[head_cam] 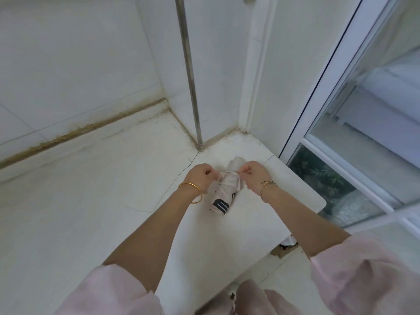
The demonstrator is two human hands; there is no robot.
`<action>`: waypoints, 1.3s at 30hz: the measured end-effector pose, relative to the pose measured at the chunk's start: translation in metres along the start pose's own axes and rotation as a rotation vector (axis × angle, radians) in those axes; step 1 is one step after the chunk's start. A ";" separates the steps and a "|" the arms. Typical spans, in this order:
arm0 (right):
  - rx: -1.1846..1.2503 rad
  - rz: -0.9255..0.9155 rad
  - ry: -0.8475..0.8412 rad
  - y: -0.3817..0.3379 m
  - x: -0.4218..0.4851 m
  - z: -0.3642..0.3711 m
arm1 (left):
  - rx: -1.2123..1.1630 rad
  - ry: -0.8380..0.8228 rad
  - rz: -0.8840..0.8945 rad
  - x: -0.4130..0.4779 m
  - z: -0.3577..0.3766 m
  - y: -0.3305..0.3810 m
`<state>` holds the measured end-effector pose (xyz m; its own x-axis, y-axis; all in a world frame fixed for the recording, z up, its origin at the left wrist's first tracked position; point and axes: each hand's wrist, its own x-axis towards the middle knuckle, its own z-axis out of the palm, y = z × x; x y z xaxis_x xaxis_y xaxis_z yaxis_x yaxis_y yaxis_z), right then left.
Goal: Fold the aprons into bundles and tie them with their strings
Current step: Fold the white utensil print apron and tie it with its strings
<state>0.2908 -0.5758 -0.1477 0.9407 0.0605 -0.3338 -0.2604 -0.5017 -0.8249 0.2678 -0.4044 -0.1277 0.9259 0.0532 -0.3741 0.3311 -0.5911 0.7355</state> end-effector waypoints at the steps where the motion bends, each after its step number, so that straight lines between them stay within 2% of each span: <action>1: -0.044 -0.010 0.004 0.002 0.001 -0.001 | 0.027 -0.012 0.007 0.001 -0.006 0.000; 5: -0.155 -0.037 0.032 0.005 0.006 -0.005 | 0.041 -0.079 -0.045 0.012 -0.024 -0.006; 10: -0.273 -0.027 0.032 0.013 0.008 -0.008 | -0.159 -0.097 -0.299 0.016 -0.039 -0.022; 13: -0.406 0.014 0.056 0.018 0.016 -0.005 | -0.269 -0.057 -0.344 0.014 -0.042 -0.028; 15: -0.492 0.019 0.059 0.018 0.018 -0.003 | -0.448 -0.018 -0.290 0.012 -0.037 -0.026; 19: -0.510 -0.070 0.008 0.017 0.016 0.004 | -0.724 -0.064 -0.004 0.004 -0.023 -0.002; 21: -0.471 -0.102 0.011 0.014 0.015 0.004 | -0.732 -0.110 0.050 0.003 -0.018 0.009; 24: -0.309 -0.128 0.049 0.004 0.011 -0.002 | -0.689 -0.197 -0.012 0.004 -0.013 0.015; 27: -0.298 -0.275 0.064 -0.011 0.005 -0.008 | -0.510 -0.259 -0.048 0.002 -0.005 0.009; 30: -0.344 -0.449 0.016 -0.026 -0.002 -0.010 | -0.244 -0.253 0.036 -0.001 0.010 0.005; 33: -0.332 -0.536 -0.056 -0.034 -0.003 -0.006 | -0.179 -0.144 0.025 0.000 0.024 0.006; 35: -0.252 -0.500 0.013 -0.033 -0.002 -0.004 | -0.231 -0.092 -0.006 0.000 0.027 0.007; 37: -0.111 -0.368 0.212 -0.029 0.000 -0.006 | -0.286 -0.088 -0.024 0.000 0.027 0.005; 39: 0.025 -0.233 0.286 -0.026 -0.001 -0.008 | -0.336 -0.096 -0.037 -0.001 0.026 0.004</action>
<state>0.2982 -0.5699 -0.1218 0.9972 -0.0747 0.0022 -0.0341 -0.4817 -0.8757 0.2630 -0.4274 -0.1387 0.8962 -0.0156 -0.4433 0.4201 -0.2910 0.8596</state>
